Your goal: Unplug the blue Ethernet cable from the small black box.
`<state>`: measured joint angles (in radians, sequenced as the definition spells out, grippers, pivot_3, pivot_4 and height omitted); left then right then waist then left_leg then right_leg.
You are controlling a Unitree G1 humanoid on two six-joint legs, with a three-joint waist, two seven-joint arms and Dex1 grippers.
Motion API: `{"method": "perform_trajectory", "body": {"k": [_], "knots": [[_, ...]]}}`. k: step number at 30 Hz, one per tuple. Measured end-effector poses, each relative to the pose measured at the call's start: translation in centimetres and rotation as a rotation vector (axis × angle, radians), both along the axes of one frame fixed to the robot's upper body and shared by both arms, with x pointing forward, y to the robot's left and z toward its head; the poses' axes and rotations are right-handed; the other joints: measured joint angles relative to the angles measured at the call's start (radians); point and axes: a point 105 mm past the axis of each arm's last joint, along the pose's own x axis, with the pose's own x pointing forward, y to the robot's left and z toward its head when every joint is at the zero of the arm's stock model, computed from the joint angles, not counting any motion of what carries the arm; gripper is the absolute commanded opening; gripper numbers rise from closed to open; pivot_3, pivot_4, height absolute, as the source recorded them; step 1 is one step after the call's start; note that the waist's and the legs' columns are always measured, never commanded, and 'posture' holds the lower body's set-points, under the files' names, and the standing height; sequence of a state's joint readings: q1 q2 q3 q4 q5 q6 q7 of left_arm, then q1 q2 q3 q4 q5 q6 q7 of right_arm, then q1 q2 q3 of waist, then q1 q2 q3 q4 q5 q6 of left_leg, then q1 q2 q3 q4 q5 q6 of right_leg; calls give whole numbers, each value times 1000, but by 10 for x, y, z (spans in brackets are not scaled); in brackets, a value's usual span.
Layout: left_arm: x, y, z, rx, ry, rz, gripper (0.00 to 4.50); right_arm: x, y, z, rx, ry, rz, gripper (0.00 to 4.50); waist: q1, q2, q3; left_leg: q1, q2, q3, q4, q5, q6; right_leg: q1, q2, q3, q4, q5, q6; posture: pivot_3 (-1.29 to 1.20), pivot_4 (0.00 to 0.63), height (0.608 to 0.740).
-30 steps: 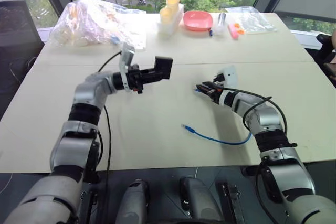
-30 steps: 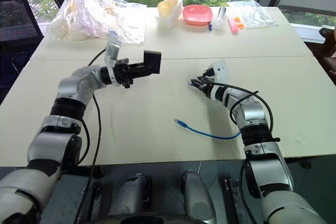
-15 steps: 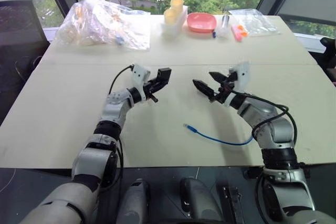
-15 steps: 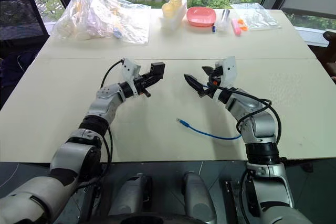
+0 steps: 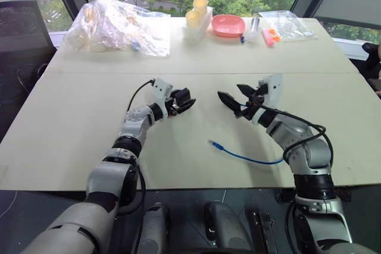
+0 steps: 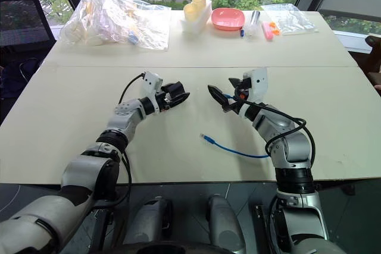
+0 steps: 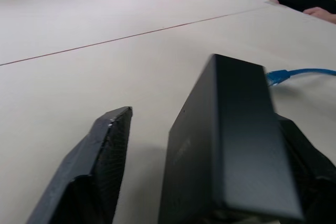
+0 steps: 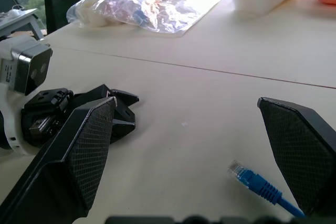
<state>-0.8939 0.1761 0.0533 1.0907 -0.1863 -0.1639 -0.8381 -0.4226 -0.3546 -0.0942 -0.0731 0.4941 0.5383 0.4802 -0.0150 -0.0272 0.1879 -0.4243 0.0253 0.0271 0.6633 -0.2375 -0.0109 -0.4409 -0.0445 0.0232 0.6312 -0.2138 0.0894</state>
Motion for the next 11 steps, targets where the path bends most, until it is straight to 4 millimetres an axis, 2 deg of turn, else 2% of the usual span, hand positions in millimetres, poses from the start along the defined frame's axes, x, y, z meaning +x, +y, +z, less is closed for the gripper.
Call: {"method": "perform_trajectory", "body": {"k": [4, 8, 11], "knots": [[-7, 29, 24, 0, -55, 2, 3777, -12, -4, 1, -45, -8, 20, 4500, -2, 0, 0, -1, 1, 0, 0, 0, 0, -1, 0, 0, 0, 0, 0, 0, 150, 740], [-37, 55, 56, -42, -47, -20, 3777, -26, -8, 6, -78, -7, 48, 4500, -2, 1, 0, 0, 5, 0, -1, 0, 0, 0, 0, 0, 0, 0, 0, 0, 150, 740], [-67, 69, 68, -55, -6, -29, 3777, -37, -13, 6, -108, 2, 56, 4500, -2, 1, -1, 2, 5, 0, -1, 0, 0, 2, 0, 0, 0, -1, -2, 0, 150, 740]]}}
